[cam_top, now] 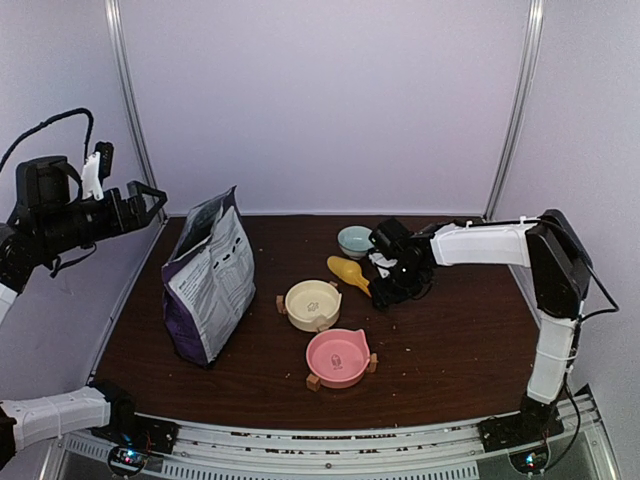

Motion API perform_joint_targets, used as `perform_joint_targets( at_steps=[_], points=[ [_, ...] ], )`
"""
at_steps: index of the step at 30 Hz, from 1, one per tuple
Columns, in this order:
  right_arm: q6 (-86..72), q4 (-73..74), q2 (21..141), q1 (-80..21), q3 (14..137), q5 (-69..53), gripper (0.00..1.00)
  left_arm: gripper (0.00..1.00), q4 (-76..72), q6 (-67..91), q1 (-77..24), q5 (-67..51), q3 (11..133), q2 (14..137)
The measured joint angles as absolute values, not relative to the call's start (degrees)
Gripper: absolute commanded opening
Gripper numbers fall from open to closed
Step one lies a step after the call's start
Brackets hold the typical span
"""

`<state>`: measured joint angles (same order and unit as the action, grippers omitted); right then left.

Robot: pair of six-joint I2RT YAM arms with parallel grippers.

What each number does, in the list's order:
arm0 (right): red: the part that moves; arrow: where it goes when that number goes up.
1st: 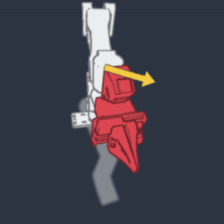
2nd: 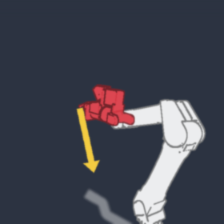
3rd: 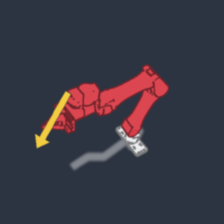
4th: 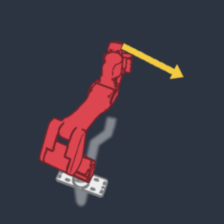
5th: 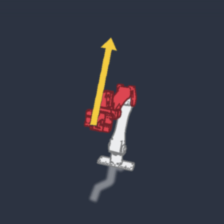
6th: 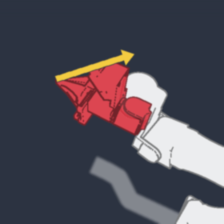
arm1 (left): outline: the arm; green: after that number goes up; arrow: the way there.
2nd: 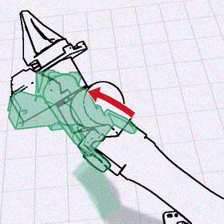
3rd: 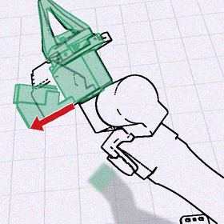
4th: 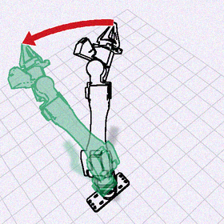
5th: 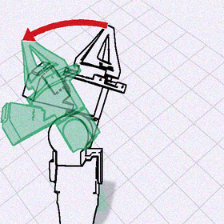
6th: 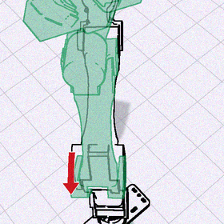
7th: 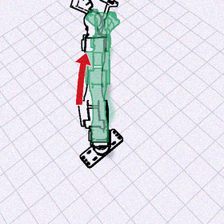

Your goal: Serve the pet food

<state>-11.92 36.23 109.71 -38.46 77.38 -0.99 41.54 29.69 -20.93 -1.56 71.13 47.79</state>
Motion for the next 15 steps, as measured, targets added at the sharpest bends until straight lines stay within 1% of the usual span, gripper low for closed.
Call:
perform_joint_targets(
  at_steps=[9,11,15],
  points=[
    [-9.6,35.3,114.0,-37.7,80.5,-1.0,0.48,0.98,39.8,28.8,-20.9,1.6,68.2,42.6],
    [-9.2,35.2,114.4,-37.6,80.9,-1.0,0.44,0.98,39.5,28.7,-20.9,1.9,67.8,42.0],
    [-8.8,34.9,115.4,-37.5,81.4,-1.0,0.4,0.97,39.2,28.2,-20.9,2.5,67.4,41.5]
  ],
)
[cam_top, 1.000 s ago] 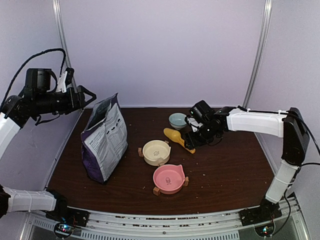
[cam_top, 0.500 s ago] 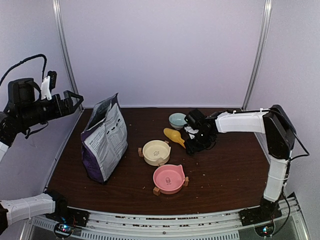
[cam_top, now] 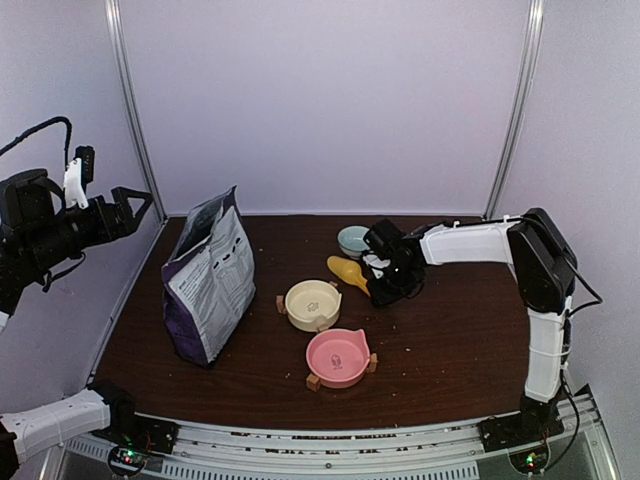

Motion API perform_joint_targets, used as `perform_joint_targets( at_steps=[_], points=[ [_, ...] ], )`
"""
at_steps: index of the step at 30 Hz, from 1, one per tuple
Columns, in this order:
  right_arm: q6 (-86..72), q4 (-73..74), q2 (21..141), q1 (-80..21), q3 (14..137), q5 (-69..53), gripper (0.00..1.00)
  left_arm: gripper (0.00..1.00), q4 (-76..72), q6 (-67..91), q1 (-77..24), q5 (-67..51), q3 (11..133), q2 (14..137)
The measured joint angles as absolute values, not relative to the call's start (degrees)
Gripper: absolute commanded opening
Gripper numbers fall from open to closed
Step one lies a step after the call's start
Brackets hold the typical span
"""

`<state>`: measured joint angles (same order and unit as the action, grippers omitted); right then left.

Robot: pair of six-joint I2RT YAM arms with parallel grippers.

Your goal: Serve the pet food

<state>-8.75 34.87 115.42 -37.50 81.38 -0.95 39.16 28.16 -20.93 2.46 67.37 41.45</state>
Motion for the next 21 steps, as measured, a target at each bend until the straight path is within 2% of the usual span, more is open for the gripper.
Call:
perform_joint_targets(
  at_steps=[16,21],
  points=[
    [-7.2,32.8,116.5,-37.5,80.8,-0.1,0.19,0.98,39.0,23.8,-20.9,2.2,64.6,41.4],
    [-7.2,32.5,112.9,-37.5,77.5,-0.3,0.17,0.97,38.8,20.9,-20.9,0.8,63.8,41.6]
  ],
)
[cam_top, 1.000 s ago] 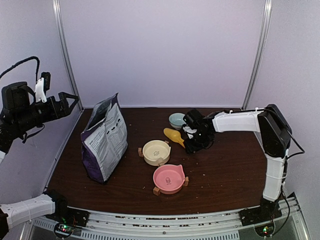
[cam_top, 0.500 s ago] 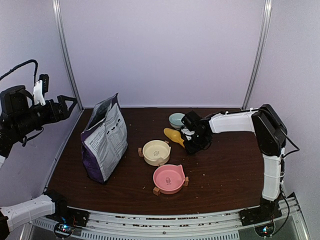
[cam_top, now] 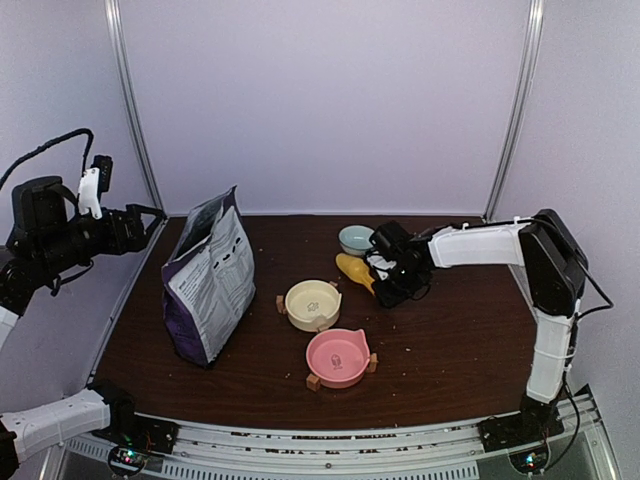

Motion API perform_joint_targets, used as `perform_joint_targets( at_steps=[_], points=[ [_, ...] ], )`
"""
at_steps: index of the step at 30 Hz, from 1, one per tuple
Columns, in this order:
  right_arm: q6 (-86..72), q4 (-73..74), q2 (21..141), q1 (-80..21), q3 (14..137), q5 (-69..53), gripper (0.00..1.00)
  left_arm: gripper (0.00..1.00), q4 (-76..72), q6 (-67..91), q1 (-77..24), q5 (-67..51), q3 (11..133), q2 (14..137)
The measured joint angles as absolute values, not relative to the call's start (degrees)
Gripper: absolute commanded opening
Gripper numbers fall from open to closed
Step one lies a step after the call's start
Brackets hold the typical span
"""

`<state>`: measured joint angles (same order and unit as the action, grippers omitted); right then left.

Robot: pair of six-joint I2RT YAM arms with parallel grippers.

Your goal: Serve the pet food

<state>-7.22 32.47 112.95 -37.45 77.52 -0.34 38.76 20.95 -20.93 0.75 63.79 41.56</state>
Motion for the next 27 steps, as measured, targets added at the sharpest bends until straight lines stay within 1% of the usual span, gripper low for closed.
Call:
perform_joint_targets(
  at_steps=[3,8,14,21,27],
  points=[
    [-7.5,33.1,109.3,-37.5,76.0,-1.3,0.16,0.97,38.2,19.4,-20.9,-1.4,63.6,42.2],
    [-9.4,33.8,99.3,-37.3,72.9,-4.7,0.15,0.97,33.8,16.1,-20.9,-7.1,62.3,42.6],
    [-13.9,35.0,84.9,-37.2,69.8,-13.2,0.14,0.96,25.3,11.9,-22.2,-15.0,60.0,42.7],
    [-18.8,39.8,73.9,-37.2,68.2,-24.6,0.14,0.95,18.3,7.4,-30.5,-18.2,59.6,45.5],
    [-21.8,44.2,68.9,-37.9,68.2,-35.2,0.14,0.94,14.2,5.8,-36.0,-19.8,58.7,49.4]
  ],
)
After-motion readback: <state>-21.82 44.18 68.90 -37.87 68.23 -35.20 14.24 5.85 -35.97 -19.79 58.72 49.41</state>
